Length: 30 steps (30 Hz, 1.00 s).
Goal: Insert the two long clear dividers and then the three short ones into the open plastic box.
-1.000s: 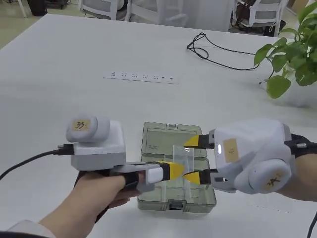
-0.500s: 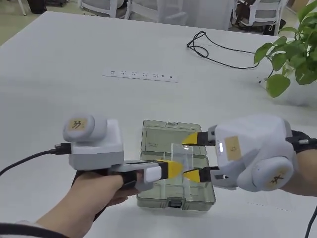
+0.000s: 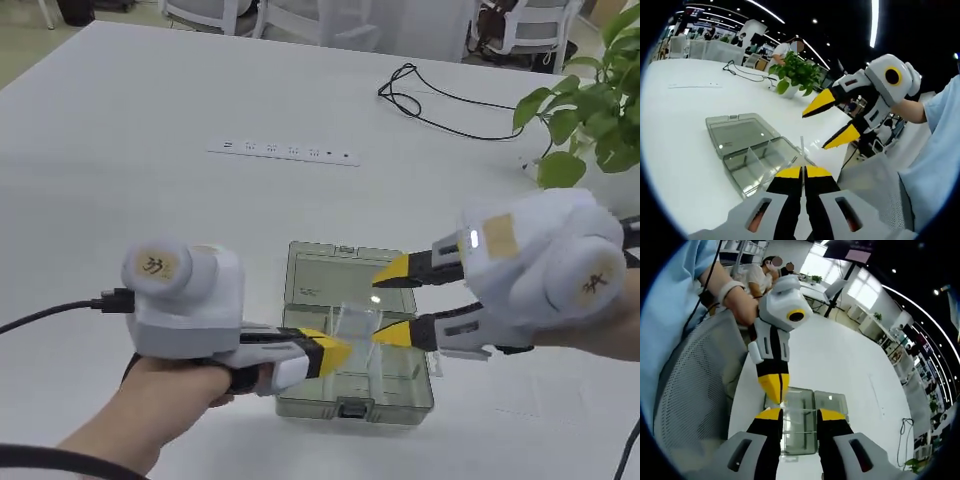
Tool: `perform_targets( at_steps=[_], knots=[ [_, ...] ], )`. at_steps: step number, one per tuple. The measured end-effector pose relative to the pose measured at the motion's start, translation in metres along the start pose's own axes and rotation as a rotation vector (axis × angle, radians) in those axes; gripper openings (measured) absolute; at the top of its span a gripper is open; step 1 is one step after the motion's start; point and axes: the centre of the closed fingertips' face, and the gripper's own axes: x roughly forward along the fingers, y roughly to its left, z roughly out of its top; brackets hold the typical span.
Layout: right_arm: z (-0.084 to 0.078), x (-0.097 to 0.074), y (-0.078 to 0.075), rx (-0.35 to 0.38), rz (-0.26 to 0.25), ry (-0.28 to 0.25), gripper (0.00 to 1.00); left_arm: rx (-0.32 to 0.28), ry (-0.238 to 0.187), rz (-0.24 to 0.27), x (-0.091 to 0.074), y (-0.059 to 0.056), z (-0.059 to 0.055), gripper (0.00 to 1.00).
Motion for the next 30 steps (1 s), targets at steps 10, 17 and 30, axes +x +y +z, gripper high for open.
perform_targets(
  at_steps=[10, 17, 30],
  knots=[
    [0.002, -0.008, 0.017, 0.078, 0.226, -0.015, 0.19, 0.265, 0.075, -0.046, -0.006, -0.013, -0.012, 0.0],
    [-0.003, -0.002, 0.033, 0.088, 0.362, 0.026, 0.14, 0.313, 0.074, -0.078, -0.005, -0.02, -0.014, 0.0],
    [-0.004, 0.004, 0.045, 0.071, 0.474, 0.064, 0.03, 0.359, 0.079, -0.108, -0.006, -0.026, -0.015, 0.0]
  ],
)
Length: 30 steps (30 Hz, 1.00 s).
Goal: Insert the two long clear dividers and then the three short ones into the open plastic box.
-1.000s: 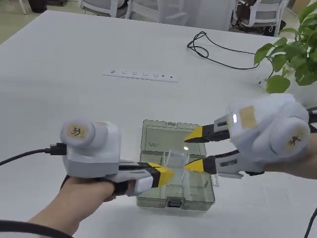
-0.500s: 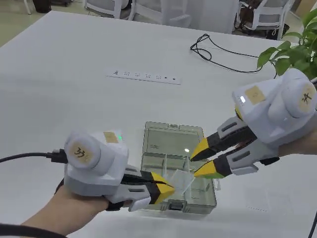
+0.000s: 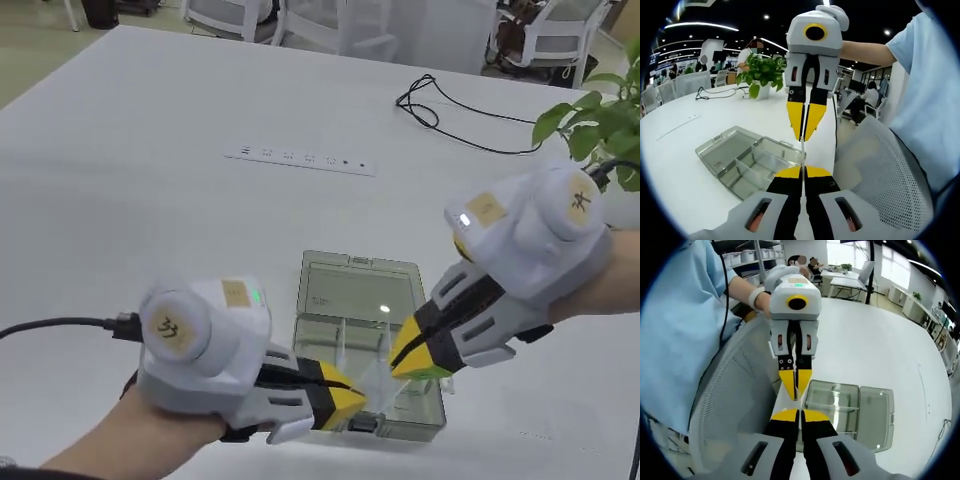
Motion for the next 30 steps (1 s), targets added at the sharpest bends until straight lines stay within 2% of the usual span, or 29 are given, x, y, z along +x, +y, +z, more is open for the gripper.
perform_targets(
  at_steps=[1, 11, 19, 22, 24, 29, 30],
  knots=[
    [0.0, 0.0, 0.002, -0.018, 0.009, 0.005, 0.03, 0.001, 0.002, -0.001, 0.0, 0.0, -0.001, 0.0],
    [0.003, 0.003, 0.004, -0.01, 0.03, 0.023, 0.02, 0.024, 0.012, -0.004, -0.002, 0.001, -0.004, 0.0],
    [0.004, 0.006, 0.003, -0.002, 0.04, 0.036, 0.02, 0.014, 0.018, 0.0, -0.002, 0.002, -0.007, 0.0],
    [0.005, 0.006, 0.001, 0.007, 0.038, 0.042, 0.02, 0.02, 0.023, 0.017, -0.002, 0.005, -0.008, 0.0],
    [0.006, 0.006, -0.002, 0.016, 0.033, 0.044, 0.02, 0.017, 0.024, 0.049, -0.004, 0.01, -0.01, 0.01],
    [0.008, 0.003, -0.016, 0.061, 0.0, 0.054, 0.02, 0.012, 0.029, 0.151, -0.013, 0.027, -0.016, 0.25],
    [0.009, 0.003, -0.017, 0.063, 0.002, 0.056, 0.02, 0.009, 0.03, 0.159, -0.014, 0.028, -0.016, 0.29]
  ],
)
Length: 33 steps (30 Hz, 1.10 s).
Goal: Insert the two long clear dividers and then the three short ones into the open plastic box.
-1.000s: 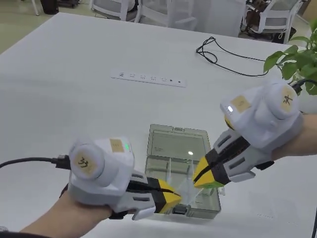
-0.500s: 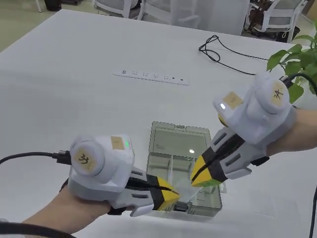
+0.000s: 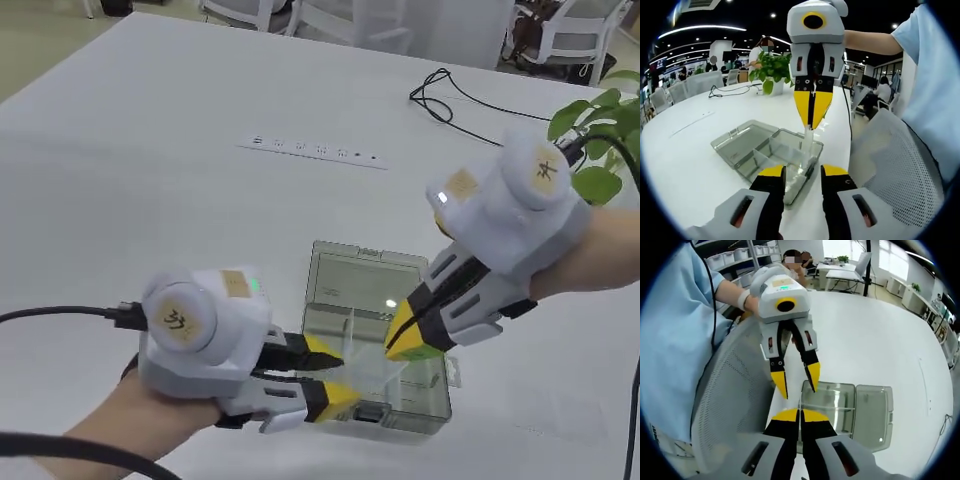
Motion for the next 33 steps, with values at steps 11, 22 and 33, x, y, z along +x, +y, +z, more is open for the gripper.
perform_targets(
  at_steps=[11, 22, 33],
  knots=[
    [0.006, 0.002, -0.027, 0.016, -0.058, 0.022, 0.02, -0.074, 0.027, 0.159, -0.015, 0.031, -0.019, 0.68],
    [0.011, 0.012, -0.043, 0.022, -0.083, 0.042, 0.02, -0.132, 0.052, 0.254, -0.024, 0.046, -0.036, 1.0],
    [0.011, 0.021, -0.045, 0.017, -0.068, 0.061, 0.02, -0.149, 0.051, 0.273, -0.028, 0.05, -0.04, 1.0]
  ],
)
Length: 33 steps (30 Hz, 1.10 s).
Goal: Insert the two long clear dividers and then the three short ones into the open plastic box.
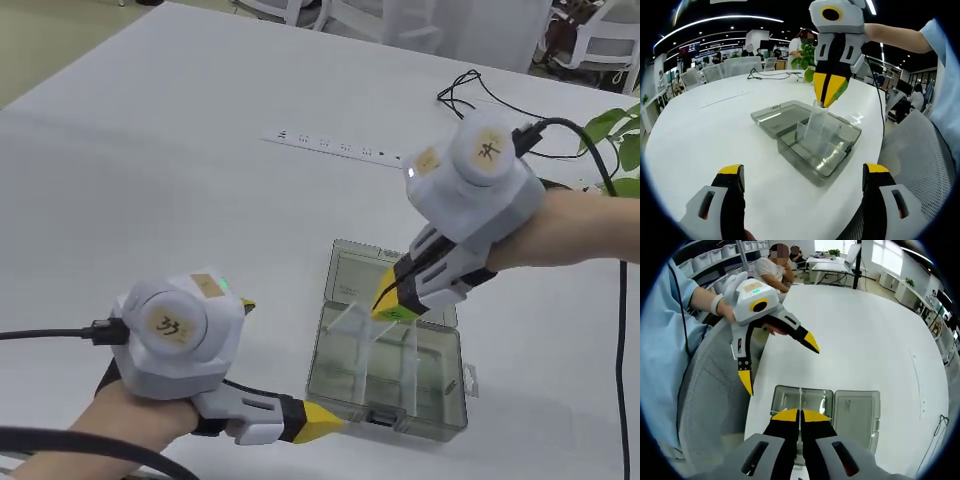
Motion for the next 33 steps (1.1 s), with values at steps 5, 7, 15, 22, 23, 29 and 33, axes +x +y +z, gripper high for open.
perform_targets(
  at_steps=[5, 7, 15, 22, 23, 29, 33],
  knots=[
    [-0.002, 0.003, -0.001, 0.0, 0.007, 0.009, 0.02, -0.001, 0.003, -0.003, 0.0, -0.001, -0.001, 0.99],
    [-0.004, 0.004, -0.001, -0.01, 0.001, 0.016, 0.02, 0.001, 0.004, -0.004, 0.0, -0.001, -0.002, 0.99],
    [-0.006, 0.009, -0.001, -0.005, 0.008, 0.021, 0.02, 0.0, 0.003, -0.005, 0.0, -0.001, -0.002, 0.97],
    [-0.003, 0.012, -0.004, 0.004, -0.004, 0.031, 0.02, 0.0, 0.01, -0.005, 0.0, 0.0, -0.004, 0.96],
    [-0.002, 0.013, -0.004, -0.003, -0.01, 0.032, 0.02, -0.002, 0.01, -0.005, 0.0, 0.0, -0.004, 0.96],
    [0.001, 0.021, -0.008, 0.012, -0.031, 0.054, 0.02, -0.001, 0.01, -0.008, 0.0, 0.0, -0.005, 0.96],
    [0.001, 0.025, -0.007, 0.006, -0.035, 0.062, 0.02, -0.001, 0.011, -0.007, 0.0, 0.0, -0.005, 0.95]
  ],
)
